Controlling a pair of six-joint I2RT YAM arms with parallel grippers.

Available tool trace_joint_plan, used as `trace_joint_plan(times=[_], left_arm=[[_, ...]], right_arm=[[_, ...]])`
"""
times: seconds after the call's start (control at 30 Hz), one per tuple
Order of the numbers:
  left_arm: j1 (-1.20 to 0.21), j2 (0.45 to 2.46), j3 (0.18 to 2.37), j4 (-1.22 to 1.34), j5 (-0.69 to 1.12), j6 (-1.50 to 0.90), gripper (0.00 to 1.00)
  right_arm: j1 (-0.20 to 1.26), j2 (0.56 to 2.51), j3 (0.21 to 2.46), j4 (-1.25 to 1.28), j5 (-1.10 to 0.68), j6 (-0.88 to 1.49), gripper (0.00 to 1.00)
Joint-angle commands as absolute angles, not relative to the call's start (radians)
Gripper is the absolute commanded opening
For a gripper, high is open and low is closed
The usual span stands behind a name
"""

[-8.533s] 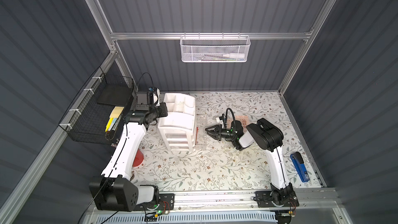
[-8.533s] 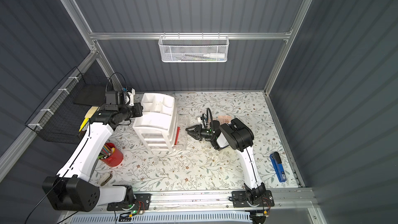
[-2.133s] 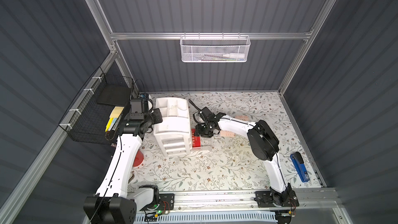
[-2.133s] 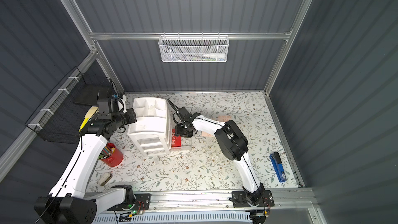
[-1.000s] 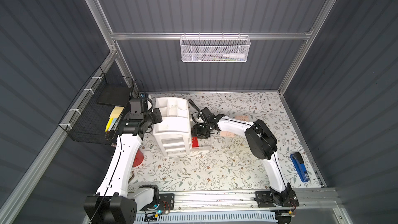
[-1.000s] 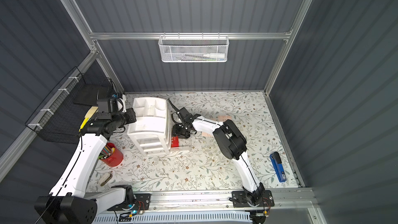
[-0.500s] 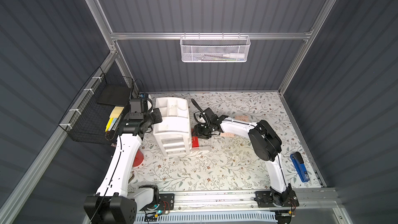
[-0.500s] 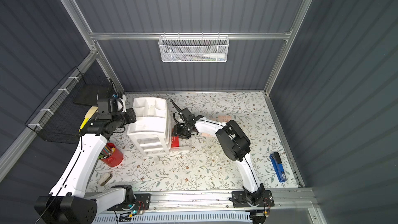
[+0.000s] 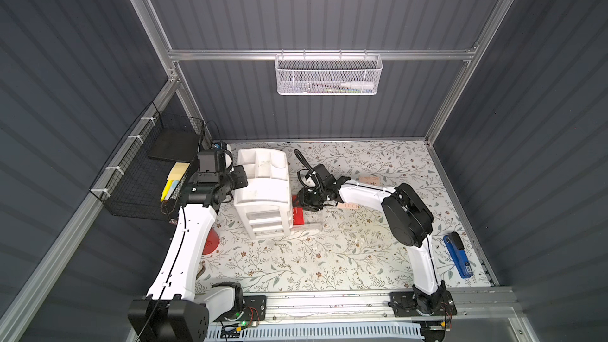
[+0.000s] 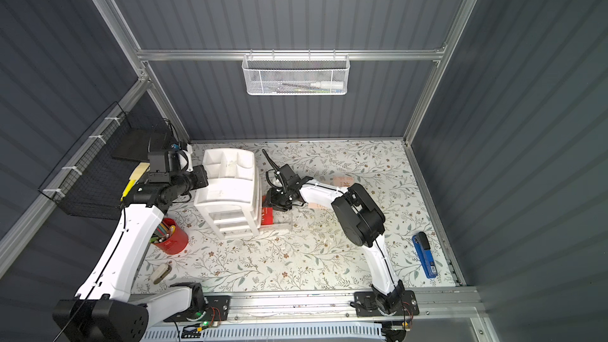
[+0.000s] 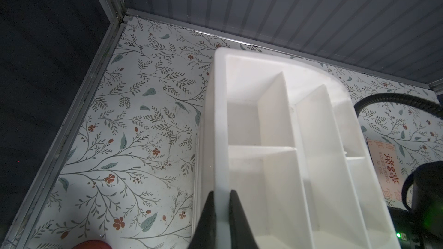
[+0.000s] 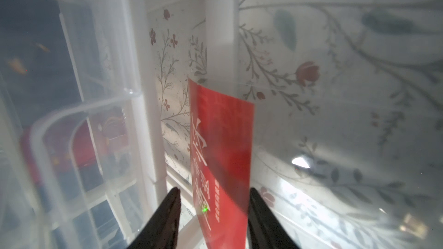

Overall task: Take the postcards out of the drawer
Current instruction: Pick up the postcard from the drawer.

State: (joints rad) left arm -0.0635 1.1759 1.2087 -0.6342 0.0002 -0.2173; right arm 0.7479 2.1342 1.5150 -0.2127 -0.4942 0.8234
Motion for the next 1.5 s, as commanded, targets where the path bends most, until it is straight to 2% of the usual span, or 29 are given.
trace_joint_plan(times=[0.0, 0.23, 0.5, 0.83, 1.47], left_arm=[[-0.059, 1.193, 1.184, -0.695, -0.002, -0.179, 0.0], [-0.058, 1.192, 1.184, -0.695, -0.002, -0.178, 0.0], [-0.058, 1.194, 1.183, -0.693, -0.003, -0.177, 0.0], [-0.058, 1.199, 1.181, -0.693, 0.0, -0.176, 0.0], [-0.059, 1.205, 1.18, -0.692, 0.003, -0.178, 0.0]], right_arm=[[0.753, 2.086, 1.506, -0.167, -0.525, 0.823, 0.39], [0.751, 2.085, 1.508, -0.182, -0.517, 0.812, 0.2], [0.741, 2.083, 1.508, -0.198, -0.514, 0.793, 0.1], [0.722, 2.055, 1.511, -0.205, -0.534, 0.758, 0.03], [0.634, 1.903, 1.481, -0.275, -0.577, 0.679, 0.0]])
